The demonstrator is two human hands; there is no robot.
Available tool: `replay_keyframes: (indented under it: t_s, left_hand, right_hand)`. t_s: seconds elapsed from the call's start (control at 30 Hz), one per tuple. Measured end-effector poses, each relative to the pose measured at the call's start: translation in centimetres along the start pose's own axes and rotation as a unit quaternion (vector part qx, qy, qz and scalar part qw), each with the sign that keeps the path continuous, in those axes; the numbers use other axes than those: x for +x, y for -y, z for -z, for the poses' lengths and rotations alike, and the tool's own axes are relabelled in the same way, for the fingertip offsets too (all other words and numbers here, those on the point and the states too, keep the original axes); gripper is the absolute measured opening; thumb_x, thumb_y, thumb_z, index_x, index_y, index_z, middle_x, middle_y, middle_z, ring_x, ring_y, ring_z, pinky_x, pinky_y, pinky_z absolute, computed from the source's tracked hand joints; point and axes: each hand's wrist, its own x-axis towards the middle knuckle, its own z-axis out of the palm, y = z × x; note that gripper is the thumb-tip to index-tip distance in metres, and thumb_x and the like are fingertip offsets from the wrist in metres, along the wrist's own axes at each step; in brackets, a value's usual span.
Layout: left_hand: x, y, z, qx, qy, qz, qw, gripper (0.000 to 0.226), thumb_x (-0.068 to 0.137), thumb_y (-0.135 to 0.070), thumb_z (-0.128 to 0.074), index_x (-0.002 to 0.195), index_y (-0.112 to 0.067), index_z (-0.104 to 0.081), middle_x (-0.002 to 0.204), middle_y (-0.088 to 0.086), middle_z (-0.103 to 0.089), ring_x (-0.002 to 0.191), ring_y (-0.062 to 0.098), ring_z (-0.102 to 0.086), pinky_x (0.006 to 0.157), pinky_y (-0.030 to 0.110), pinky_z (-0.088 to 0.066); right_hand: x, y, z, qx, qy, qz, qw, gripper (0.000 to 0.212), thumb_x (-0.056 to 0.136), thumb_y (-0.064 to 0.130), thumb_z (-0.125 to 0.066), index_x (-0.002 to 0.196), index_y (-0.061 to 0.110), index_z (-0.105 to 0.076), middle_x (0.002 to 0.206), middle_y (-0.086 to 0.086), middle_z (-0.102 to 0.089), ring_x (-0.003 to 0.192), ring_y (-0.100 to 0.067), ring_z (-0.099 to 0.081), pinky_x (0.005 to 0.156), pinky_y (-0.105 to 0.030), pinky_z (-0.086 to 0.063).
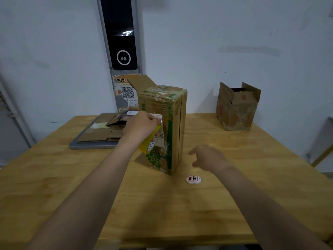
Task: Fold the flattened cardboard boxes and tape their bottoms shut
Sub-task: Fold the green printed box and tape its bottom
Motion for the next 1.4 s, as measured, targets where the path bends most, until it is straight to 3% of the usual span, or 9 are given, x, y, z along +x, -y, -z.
replay_keyframes:
  t_s: [0.07,0.2,0.3,0.47,0.67,1.0,1.13,1.23,1.4]
  left_hand:
    - [0.0,-0.1,0.0,0.005,-0.004,-0.001,1.000,0.033,0.106,-0.036,-0.048,0.090,-0.033,-0.076,0.063,-0.012,-0.074,0.047,0.007,-0.069,0.064,0.032,-0.060]
    - [0.1,-0.4,-0.2,0.036,-0.024,-0.005,0.999,0.037,0.103,-0.041,-0.050,0.084,-0.029,-0.079,0.066,-0.006,-0.075,0.061,0.012,-0.071,0.065,0.034,-0.058]
    - [0.3,-0.5,-0.4,0.048,-0.037,-0.002,0.998,0.040,0.103,-0.044,-0.049,0.075,-0.032,-0.075,0.065,-0.007,-0.073,0.072,0.015,-0.070,0.070,0.033,-0.056]
    - [0.7,0.2,-0.3,0.047,-0.026,-0.006,0.999,0.042,0.103,-0.048,-0.049,0.079,-0.029,-0.078,0.058,-0.012,-0.071,0.061,0.014,-0.072,0.075,0.034,-0.058]
    - [1.2,0.9,-0.1,0.044,-0.047,-0.013,0.998,0.033,0.096,-0.058,-0.058,0.069,-0.040,-0.067,0.059,-0.010,-0.070,0.071,0.017,-0.072,0.074,0.035,-0.059]
    - [1.3,3.7,0.1,0.089,-0.031,0.035,0.995,0.036,0.091,-0.059,-0.067,0.069,-0.031,-0.076,0.067,-0.009,-0.074,0.074,0.013,-0.069,0.076,0.037,-0.058]
    - [0.5,3.5,0.0,-0.017,-0.095,0.013,0.995,0.043,0.099,-0.055,-0.056,0.072,-0.029,-0.077,0.074,-0.008,-0.076,0.080,0.015,-0.069,0.073,0.036,-0.054]
    - [-0.1,2.7,-0.6,-0.094,-0.140,0.017,0.986,0.041,0.105,-0.048,-0.051,0.117,-0.015,-0.072,0.111,-0.010,-0.068,0.093,0.012,-0.063,0.073,0.033,-0.042]
    - [-2.1,2.4,-3.5,-0.224,-0.195,0.030,0.954,0.056,0.091,-0.031,-0.078,0.129,-0.020,-0.037,0.096,-0.021,-0.044,0.098,0.008,-0.057,0.061,0.018,-0.045]
  right_hand:
    - [0.7,0.7,2.4,0.080,-0.116,0.044,0.989,0.055,0.099,0.029,-0.062,0.151,0.033,-0.046,0.136,-0.002,-0.058,0.124,-0.026,-0.058,0.093,-0.037,-0.049]
    - [2.3,3.8,7.0,0.247,-0.322,0.142,0.903,0.056,0.108,0.046,-0.036,0.160,0.028,-0.025,0.154,0.001,-0.038,0.134,-0.021,-0.045,0.107,-0.037,-0.041]
    - [4.1,6.2,9.2,0.219,-0.316,0.191,0.903,0.058,0.105,0.059,-0.024,0.157,0.037,-0.030,0.164,0.007,-0.028,0.147,-0.020,-0.022,0.111,-0.036,-0.023]
    - [6.7,8.5,8.3,0.185,-0.352,0.184,0.899,0.043,0.104,0.057,-0.041,0.133,0.033,-0.061,0.137,0.014,-0.060,0.130,-0.018,-0.036,0.101,-0.046,-0.044]
    - [7.6,8.5,6.8,0.170,-0.425,0.187,0.869,0.045,0.092,0.057,-0.063,0.127,0.028,-0.063,0.130,0.011,-0.062,0.121,-0.021,-0.042,0.088,-0.044,-0.049]
    - [7.3,7.7,6.0,0.127,-0.435,0.195,0.870,0.084,0.066,0.059,-0.086,0.133,0.021,-0.052,0.138,0.002,-0.055,0.125,-0.024,-0.040,0.095,-0.040,-0.045]
    - [7.0,8.1,6.2,0.151,-0.419,0.209,0.871,0.076,0.075,0.065,-0.071,0.133,0.020,-0.056,0.139,0.002,-0.056,0.127,-0.023,-0.040,0.098,-0.040,-0.043]
    - [7.0,7.2,7.1,0.214,-0.384,0.254,0.862,0.062,0.092,0.063,-0.053,0.136,0.019,-0.059,0.140,0.003,-0.059,0.129,-0.021,-0.043,0.105,-0.043,-0.042]
    - [6.8,5.0,6.0,0.393,-0.398,0.160,0.814,0.045,0.109,0.035,-0.035,0.150,0.017,-0.042,0.151,-0.001,-0.041,0.141,-0.015,-0.036,0.118,-0.034,-0.030]
